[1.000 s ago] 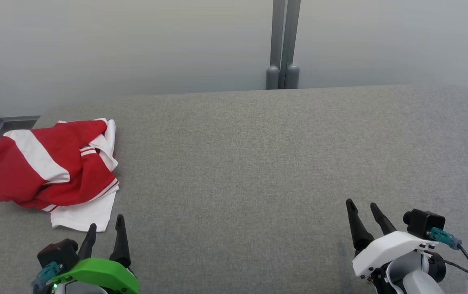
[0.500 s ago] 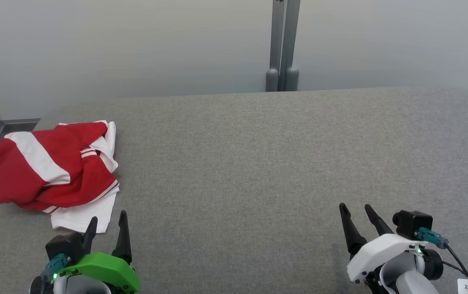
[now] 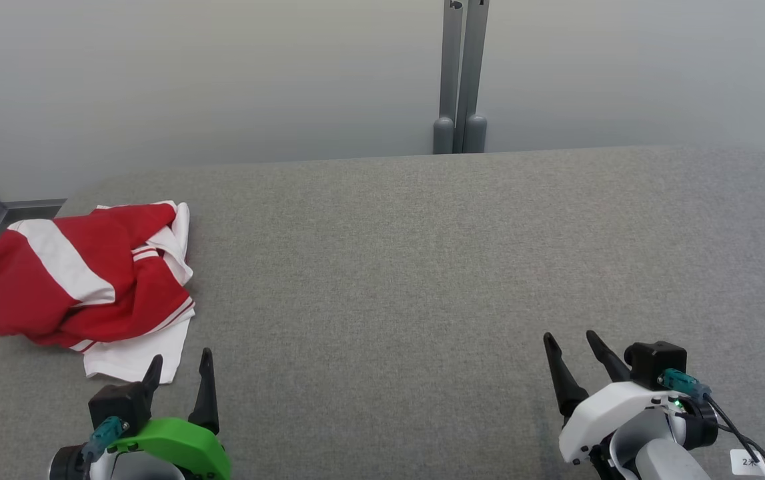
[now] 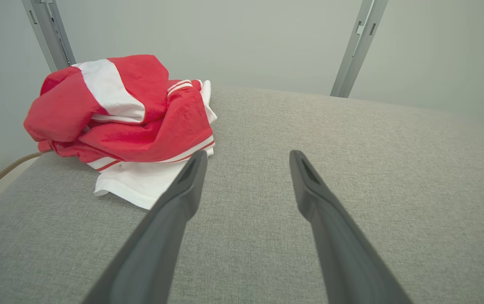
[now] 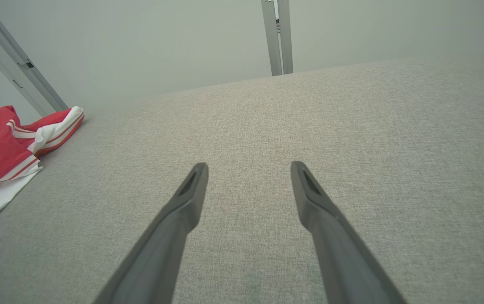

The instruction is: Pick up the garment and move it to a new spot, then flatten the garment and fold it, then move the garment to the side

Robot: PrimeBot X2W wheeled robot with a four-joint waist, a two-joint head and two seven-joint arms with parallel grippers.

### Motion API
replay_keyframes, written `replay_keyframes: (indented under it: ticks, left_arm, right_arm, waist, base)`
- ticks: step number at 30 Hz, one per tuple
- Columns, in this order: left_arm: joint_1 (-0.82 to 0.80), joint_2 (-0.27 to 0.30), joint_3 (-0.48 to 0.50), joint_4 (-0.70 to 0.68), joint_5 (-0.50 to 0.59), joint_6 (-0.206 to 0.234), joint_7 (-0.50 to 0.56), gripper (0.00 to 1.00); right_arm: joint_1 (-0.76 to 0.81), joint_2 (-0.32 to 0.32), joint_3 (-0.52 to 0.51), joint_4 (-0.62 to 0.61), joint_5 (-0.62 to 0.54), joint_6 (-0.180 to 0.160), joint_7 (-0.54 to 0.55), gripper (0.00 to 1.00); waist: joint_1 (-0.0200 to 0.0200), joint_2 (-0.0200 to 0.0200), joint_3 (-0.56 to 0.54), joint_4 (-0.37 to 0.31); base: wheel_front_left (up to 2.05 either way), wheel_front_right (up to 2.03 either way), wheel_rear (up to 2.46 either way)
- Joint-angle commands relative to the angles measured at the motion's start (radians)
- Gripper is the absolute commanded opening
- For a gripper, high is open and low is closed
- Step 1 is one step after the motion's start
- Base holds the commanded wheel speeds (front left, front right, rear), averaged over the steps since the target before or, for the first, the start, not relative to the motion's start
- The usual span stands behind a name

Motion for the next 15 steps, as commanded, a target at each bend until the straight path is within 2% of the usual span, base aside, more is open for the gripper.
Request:
replay_keyframes:
  ticks: [1, 15]
  left_arm:
    - [-0.018, 0.009, -0.004, 0.003, 0.021, 0.007, -0.01, 1.0]
    - [-0.018, 0.017, -0.023, 0.018, 0.081, 0.021, -0.031, 1.0]
  right_arm:
    - [-0.014, -0.005, 0.006, 0.008, -0.027, 0.0, -0.009, 1.0]
    - [-0.032, -0.006, 0.024, 0.043, -0.103, 0.0, -0.029, 1.0]
  waist:
    - [0.0, 0.0, -0.002, -0.001]
    - [0.0, 0.0, -0.011, -0.001]
  base:
    - [0.0, 0.0, 0.0]
    - [0.0, 0.0, 0.0]
